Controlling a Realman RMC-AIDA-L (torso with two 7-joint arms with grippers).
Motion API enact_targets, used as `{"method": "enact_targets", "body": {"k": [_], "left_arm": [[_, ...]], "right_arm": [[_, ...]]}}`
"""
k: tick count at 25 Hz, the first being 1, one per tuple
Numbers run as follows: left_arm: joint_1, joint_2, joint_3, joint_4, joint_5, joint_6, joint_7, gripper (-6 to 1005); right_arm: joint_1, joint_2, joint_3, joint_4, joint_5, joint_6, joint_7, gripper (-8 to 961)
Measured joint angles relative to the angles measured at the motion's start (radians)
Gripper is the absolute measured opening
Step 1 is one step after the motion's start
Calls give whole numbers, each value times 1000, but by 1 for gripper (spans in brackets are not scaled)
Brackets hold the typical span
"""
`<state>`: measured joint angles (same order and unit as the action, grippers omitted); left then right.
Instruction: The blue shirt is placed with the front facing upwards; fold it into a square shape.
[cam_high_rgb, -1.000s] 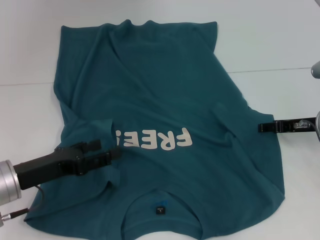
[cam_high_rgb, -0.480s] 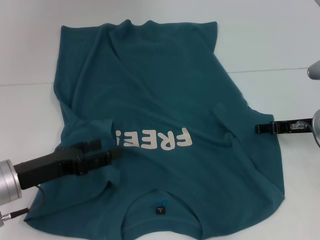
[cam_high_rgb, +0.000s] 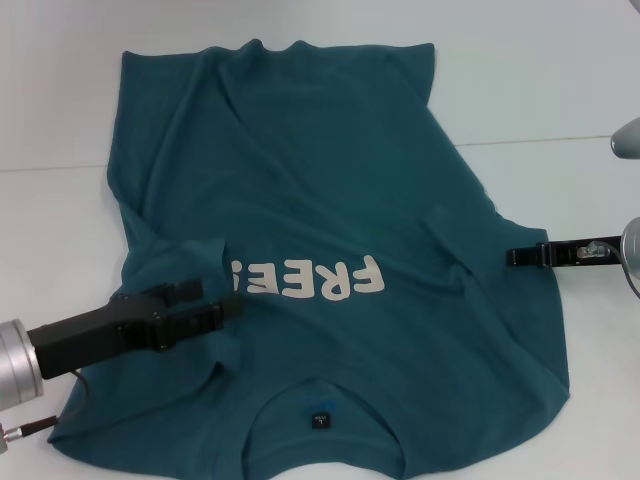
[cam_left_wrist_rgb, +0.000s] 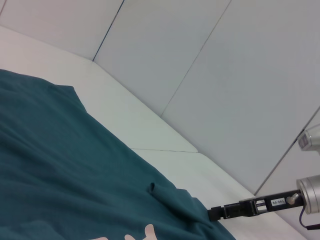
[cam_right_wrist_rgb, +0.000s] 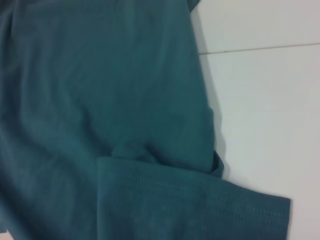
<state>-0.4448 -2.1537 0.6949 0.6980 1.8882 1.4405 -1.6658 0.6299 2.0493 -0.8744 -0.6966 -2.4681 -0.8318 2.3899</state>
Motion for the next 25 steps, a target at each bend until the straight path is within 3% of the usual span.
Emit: {"method": "enact_targets", "body": {"k": [9,15,19,25], "left_arm": [[0,0,0,0,0,0,0,887],[0,0,0,0,0,0,1,887],[0,0,0,0,0,0,2,887],[0,1,-2,0,0,0,2,888]], "right_arm": [[2,0,-1,0,0,-1,-1,658],[3,0,-2,5,0,-1,0,409],[4,0,-2,7,0,-6,0,167],[5,0,1,2,2,-18,0,67]]}}
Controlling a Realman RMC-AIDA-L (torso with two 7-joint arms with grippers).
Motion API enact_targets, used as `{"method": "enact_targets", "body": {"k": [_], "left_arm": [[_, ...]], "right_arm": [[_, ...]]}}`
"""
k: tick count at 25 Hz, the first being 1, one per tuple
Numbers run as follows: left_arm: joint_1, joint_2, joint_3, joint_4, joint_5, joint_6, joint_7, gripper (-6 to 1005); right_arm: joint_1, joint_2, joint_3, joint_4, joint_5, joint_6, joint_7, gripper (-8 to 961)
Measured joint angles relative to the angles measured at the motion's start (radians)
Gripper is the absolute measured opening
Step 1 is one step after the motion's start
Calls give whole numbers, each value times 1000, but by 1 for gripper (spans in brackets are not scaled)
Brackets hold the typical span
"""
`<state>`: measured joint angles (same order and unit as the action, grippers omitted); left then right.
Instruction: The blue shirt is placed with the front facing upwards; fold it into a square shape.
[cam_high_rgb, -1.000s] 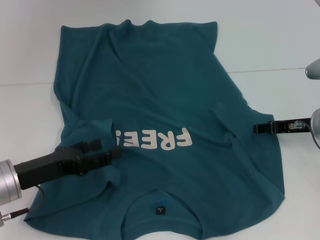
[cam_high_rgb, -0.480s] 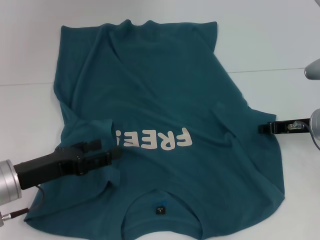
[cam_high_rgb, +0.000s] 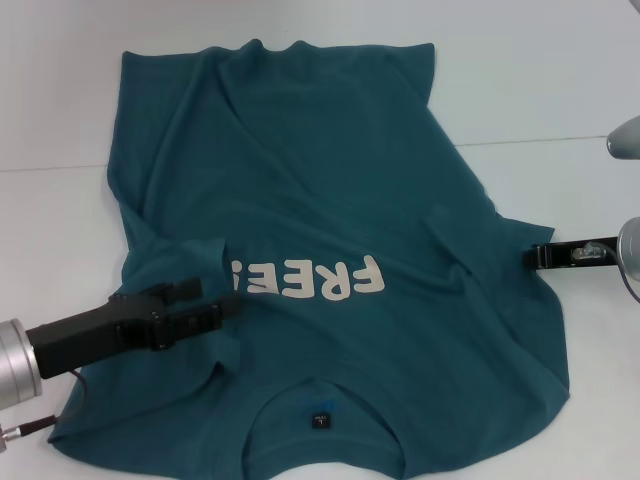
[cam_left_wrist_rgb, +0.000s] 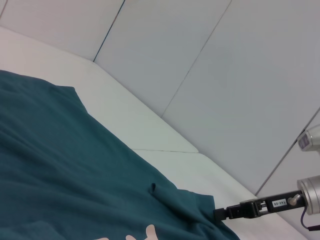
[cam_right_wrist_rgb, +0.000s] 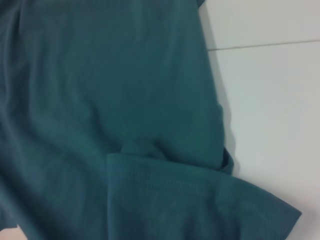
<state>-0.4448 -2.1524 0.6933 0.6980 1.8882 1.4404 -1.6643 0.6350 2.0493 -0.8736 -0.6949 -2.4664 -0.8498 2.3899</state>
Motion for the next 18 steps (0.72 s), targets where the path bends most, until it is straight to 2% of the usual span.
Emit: {"method": "enact_targets", "body": {"k": [3,18], "left_arm": [[0,0,0,0,0,-1,0,888],[0,0,2,0,0,-2,1,888]], "right_arm": [[0,0,2,-1,0,-7,-2,17],[-9,2,5,-38,16,-62,-17,9]]}}
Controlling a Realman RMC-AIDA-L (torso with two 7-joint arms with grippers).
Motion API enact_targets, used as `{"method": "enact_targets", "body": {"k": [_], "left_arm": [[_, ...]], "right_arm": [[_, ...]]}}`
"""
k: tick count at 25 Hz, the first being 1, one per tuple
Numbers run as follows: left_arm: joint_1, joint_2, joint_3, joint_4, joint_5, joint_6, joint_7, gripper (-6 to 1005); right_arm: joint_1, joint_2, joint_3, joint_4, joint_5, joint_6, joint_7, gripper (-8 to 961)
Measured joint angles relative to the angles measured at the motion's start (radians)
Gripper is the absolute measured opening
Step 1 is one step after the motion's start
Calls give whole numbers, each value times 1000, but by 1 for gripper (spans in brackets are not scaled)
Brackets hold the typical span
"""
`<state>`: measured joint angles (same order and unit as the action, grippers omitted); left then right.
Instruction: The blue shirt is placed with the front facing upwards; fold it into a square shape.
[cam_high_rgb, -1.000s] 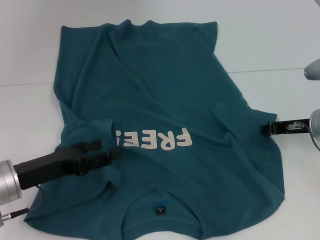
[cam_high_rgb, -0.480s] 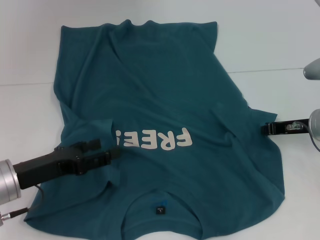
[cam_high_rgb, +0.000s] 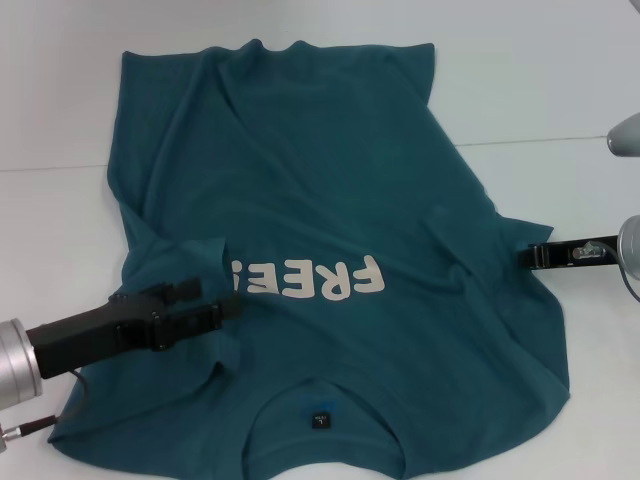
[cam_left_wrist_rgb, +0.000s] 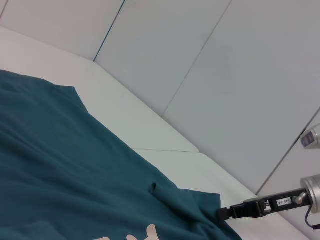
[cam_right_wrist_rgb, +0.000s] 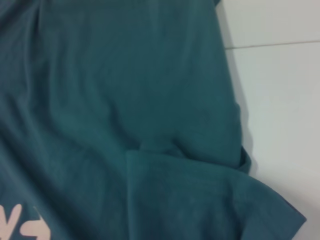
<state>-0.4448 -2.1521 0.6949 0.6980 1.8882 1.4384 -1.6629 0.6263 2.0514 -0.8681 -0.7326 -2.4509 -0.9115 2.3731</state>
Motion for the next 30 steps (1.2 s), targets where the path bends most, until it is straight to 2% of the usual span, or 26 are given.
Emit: {"method": "enact_targets", "body": {"k": [19,30], "left_arm": [[1,0,0,0,-4,2,0,887],[0,-2,0,0,-8,-5,0,888]], "right_arm": [[-41,-11,23,-87,206,-228,-165,11],[-20,4,23,-118,257,-334,-205,12]]}}
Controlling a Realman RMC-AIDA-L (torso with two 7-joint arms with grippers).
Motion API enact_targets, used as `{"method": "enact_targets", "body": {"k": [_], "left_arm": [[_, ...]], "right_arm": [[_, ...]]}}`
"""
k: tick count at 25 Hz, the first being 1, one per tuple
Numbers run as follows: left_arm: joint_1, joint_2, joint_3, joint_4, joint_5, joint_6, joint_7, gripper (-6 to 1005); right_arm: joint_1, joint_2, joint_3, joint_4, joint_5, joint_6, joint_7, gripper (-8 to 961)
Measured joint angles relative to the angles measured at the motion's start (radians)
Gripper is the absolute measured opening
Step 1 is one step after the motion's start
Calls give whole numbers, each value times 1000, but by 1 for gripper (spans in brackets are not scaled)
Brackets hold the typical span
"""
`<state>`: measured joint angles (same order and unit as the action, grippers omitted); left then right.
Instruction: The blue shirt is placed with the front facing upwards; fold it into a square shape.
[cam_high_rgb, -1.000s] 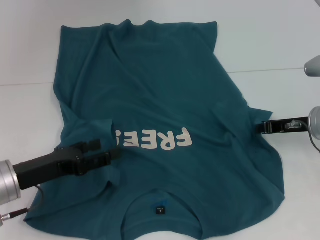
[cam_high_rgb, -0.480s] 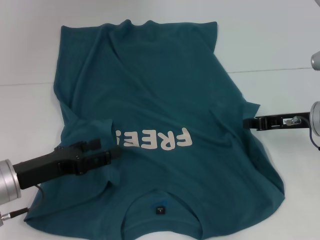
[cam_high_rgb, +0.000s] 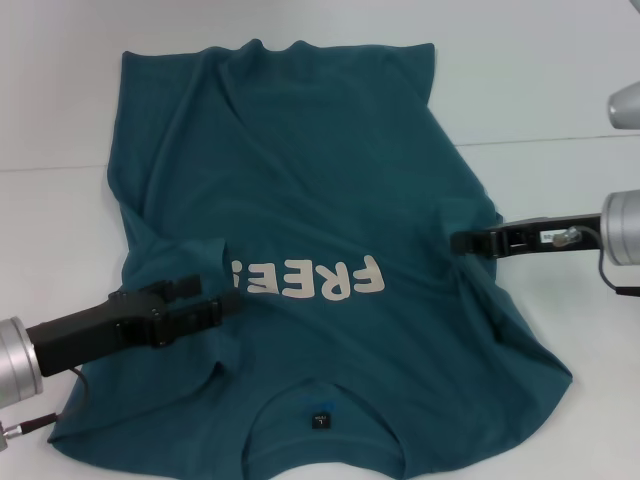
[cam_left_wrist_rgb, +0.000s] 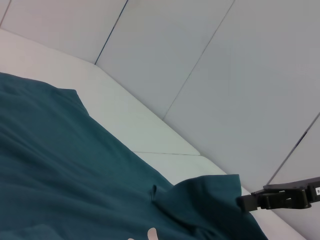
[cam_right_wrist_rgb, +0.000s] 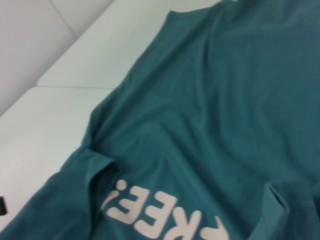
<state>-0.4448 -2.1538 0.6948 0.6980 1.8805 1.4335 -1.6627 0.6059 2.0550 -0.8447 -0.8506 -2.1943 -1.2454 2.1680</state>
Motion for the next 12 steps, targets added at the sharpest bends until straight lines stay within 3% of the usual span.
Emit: {"method": "enact_targets", "body": {"k": [12], "left_arm": [[-4,0,-5,0,0,-1,0,886]], "right_arm": [[36,20,-19,5,-3,-36,-1,13]]}}
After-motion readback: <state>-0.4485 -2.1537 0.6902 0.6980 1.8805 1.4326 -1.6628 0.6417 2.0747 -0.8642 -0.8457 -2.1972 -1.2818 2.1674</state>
